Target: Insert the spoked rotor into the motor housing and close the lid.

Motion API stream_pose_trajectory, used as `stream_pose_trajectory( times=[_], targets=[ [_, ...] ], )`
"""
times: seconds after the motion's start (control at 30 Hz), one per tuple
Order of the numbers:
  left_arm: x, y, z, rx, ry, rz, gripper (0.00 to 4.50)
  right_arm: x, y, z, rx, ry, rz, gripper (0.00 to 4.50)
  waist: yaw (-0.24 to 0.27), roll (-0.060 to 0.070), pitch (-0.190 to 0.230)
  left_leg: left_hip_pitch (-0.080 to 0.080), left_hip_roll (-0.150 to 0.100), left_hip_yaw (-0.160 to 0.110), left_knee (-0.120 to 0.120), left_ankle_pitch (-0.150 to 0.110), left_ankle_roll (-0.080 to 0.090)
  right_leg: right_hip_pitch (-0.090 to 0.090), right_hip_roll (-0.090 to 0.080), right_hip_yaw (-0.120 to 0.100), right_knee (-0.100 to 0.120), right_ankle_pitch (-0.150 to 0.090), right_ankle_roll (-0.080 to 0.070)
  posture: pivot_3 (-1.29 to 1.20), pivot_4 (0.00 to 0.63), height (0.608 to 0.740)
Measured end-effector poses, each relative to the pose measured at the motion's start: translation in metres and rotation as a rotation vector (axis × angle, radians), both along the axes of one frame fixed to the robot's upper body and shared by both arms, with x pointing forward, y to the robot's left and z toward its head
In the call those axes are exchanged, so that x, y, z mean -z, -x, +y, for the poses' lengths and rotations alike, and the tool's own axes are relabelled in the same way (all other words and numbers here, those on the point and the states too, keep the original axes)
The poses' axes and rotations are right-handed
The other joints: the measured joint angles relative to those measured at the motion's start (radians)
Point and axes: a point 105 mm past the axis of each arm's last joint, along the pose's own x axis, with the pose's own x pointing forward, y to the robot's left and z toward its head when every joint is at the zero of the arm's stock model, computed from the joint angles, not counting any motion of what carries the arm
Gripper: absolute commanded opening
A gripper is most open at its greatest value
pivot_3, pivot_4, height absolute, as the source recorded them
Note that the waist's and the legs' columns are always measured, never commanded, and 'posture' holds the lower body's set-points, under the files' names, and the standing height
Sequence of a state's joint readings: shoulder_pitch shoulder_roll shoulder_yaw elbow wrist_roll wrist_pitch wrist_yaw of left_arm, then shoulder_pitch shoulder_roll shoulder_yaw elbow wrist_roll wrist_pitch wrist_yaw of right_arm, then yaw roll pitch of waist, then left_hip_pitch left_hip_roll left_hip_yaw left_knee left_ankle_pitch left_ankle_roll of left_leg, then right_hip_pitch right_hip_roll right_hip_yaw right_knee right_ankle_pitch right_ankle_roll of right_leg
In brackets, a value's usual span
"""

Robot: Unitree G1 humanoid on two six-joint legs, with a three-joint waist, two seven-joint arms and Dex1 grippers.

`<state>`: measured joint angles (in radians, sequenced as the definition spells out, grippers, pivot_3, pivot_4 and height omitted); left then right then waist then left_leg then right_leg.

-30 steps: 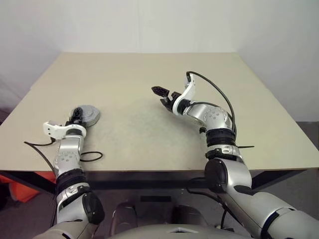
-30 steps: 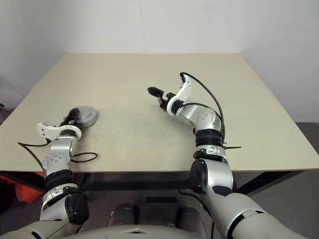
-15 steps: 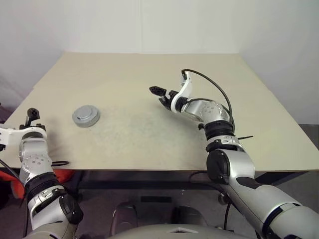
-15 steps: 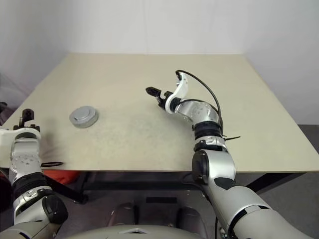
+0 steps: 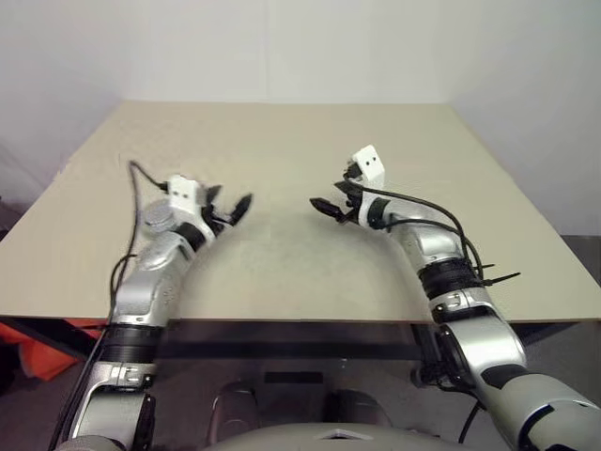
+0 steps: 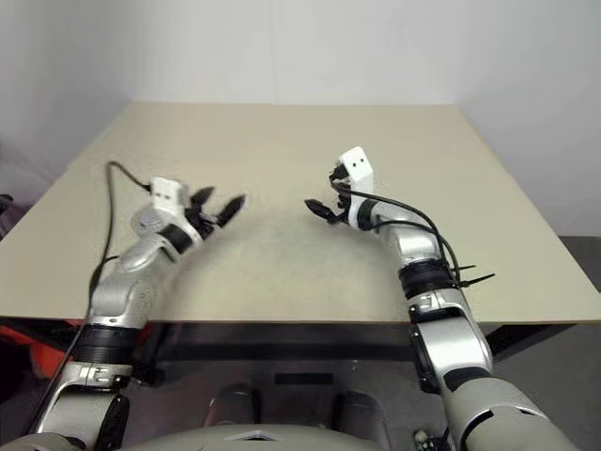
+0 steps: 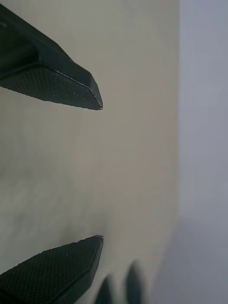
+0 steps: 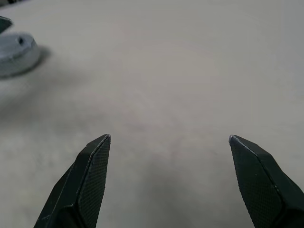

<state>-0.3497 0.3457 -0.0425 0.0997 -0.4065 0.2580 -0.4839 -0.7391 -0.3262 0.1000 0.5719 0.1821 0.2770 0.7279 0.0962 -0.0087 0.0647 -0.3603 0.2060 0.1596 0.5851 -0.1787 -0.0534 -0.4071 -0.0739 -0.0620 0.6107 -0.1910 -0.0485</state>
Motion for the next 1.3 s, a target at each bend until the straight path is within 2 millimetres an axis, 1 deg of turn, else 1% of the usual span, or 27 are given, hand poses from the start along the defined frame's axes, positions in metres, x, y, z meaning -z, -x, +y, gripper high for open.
stream_pose_trajectory(
  times=[0.07,0.17,0.27,0.4,0.7,0.87,1.3],
  targets=[
    [0.006,0.003,-0.008,0.052,-0.031,0.007,4.45,0.005,0.005,-0.005,-0.032,0.019,0.000,4.50,-0.003,0.000,0.000,0.000,0.000,0.000,0.000,-0.001,0.001,0.000,0.000,0.000,0.000,0.000,0.000,0.00,0.000,0.740],
    [0.009,0.005,-0.010,0.087,-0.054,0.001,4.45,0.016,0.014,-0.013,-0.070,0.050,0.015,4.50,-0.001,0.001,0.000,0.000,0.000,0.000,0.001,-0.002,0.004,0.000,0.000,0.000,0.000,0.001,-0.002,0.00,0.000,0.740],
    [0.013,0.006,-0.010,0.108,-0.066,0.004,4.45,0.019,0.018,-0.020,-0.093,0.072,0.011,4.50,0.000,0.002,0.000,0.000,0.000,0.000,0.004,-0.003,0.005,0.001,0.000,0.000,0.000,0.001,-0.002,0.00,0.000,0.740],
    [0.013,0.006,-0.015,0.132,-0.063,-0.006,4.45,0.018,0.018,-0.027,-0.096,0.092,-0.003,4.50,0.000,0.002,0.000,0.000,0.000,0.000,0.008,-0.004,0.007,0.002,0.000,0.000,0.002,0.001,-0.002,0.00,0.000,0.740],
    [0.013,0.003,-0.017,0.139,-0.063,-0.014,4.45,0.024,0.021,-0.029,-0.091,0.110,-0.002,4.50,0.000,0.002,0.000,0.000,0.000,0.000,0.011,-0.005,0.008,0.002,0.000,0.000,0.004,0.001,-0.002,0.00,0.000,0.740],
    [0.013,0.004,-0.021,0.142,-0.054,-0.014,4.45,0.032,0.024,-0.033,-0.070,0.122,0.013,4.50,0.000,0.002,0.000,0.000,0.000,0.000,0.011,-0.005,0.009,0.002,0.000,0.000,0.004,0.001,-0.002,0.00,0.000,0.740],
    [0.012,0.001,-0.017,0.110,-0.047,-0.019,4.45,0.028,0.022,-0.026,-0.043,0.111,-0.022,4.50,0.000,0.003,0.000,0.000,0.000,0.000,0.011,-0.005,0.009,0.002,0.000,0.000,0.004,0.001,-0.002,0.00,0.000,0.740]
  ],
)
